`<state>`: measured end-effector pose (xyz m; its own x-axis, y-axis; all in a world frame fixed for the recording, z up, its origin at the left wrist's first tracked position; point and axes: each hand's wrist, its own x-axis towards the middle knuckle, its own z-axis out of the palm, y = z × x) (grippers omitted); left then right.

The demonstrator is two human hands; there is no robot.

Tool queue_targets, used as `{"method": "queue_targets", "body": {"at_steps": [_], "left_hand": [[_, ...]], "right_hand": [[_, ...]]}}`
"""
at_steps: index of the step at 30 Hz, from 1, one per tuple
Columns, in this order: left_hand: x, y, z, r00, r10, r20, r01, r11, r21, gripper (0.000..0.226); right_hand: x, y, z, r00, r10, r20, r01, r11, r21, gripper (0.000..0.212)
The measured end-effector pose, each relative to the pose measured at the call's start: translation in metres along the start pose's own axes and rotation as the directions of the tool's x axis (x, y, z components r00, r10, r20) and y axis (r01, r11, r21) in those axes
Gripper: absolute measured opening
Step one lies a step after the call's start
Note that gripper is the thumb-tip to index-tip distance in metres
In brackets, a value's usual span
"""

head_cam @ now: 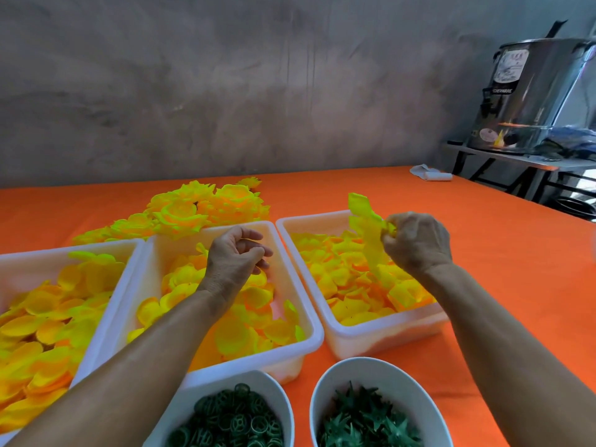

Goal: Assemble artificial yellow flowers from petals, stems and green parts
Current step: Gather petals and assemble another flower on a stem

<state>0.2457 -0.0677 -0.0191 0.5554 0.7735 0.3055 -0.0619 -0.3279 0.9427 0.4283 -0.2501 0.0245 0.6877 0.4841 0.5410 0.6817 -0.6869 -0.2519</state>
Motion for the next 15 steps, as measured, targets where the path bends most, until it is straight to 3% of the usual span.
{"method": "queue_targets", "body": {"at_steps": [6, 8, 12, 15], "left_hand": [[0.001, -0.001, 0.0, 1.0, 0.003, 0.001, -0.003, 1.0, 0.011, 0.021], [0.001, -0.001, 0.0, 1.0, 0.004, 0.0, -0.004, 1.0, 0.015, 0.021], [0.001, -0.002, 0.0, 1.0, 0.006, -0.005, -0.006, 1.0, 0.016, 0.02], [0.002, -0.002, 0.001, 1.0, 0.008, -0.003, -0.008, 1.0, 0.014, 0.019]], "right_hand": [[-0.011, -0.01, 0.0, 0.991, -0.124, 0.054, 0.13, 0.985, -0.117, 0.018], [-0.013, -0.014, 0.002, 0.972, -0.197, 0.129, 0.217, 0.962, -0.167, 0.015], [-0.019, -0.023, 0.012, 0.854, -0.3, 0.425, 0.383, 0.915, -0.123, 0.012], [-0.018, -0.023, 0.017, 0.713, -0.235, 0.66, 0.259, 0.964, 0.064, 0.045]]}}
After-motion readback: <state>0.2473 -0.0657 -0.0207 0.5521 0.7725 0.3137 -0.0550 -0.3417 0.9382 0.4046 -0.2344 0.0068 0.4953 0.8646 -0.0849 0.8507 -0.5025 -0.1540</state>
